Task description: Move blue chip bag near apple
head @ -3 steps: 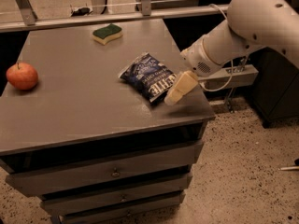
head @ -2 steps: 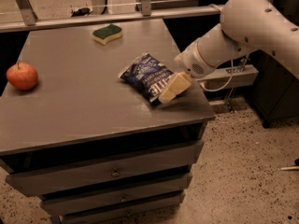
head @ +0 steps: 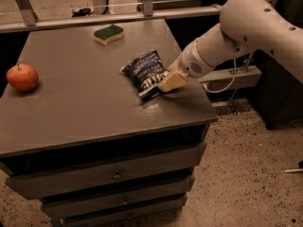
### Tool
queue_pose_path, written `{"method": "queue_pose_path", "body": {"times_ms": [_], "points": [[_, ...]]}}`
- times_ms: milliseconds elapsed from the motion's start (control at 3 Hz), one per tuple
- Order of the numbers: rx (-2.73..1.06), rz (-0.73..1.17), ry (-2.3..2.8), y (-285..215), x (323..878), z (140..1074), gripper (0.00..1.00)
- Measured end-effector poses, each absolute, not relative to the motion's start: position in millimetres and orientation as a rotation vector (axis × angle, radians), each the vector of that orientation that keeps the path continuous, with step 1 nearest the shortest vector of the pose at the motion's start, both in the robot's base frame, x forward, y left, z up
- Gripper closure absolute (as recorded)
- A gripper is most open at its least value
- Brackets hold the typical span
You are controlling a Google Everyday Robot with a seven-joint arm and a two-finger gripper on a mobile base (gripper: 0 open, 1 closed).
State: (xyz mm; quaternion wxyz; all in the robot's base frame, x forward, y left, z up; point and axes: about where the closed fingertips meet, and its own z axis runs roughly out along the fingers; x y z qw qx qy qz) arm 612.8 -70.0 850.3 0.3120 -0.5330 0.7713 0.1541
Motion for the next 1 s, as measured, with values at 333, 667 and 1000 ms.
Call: {"method": "queue_pose_path", "body": {"times_ms": [333,667,1000], "points": [[-1.401,0.409,1.981,-62,618,873,0.85],[-1.391,0.393,1.892,-52,630,912,1.00],[-1.391,0.393,1.892,-52,630,912,1.00]]}}
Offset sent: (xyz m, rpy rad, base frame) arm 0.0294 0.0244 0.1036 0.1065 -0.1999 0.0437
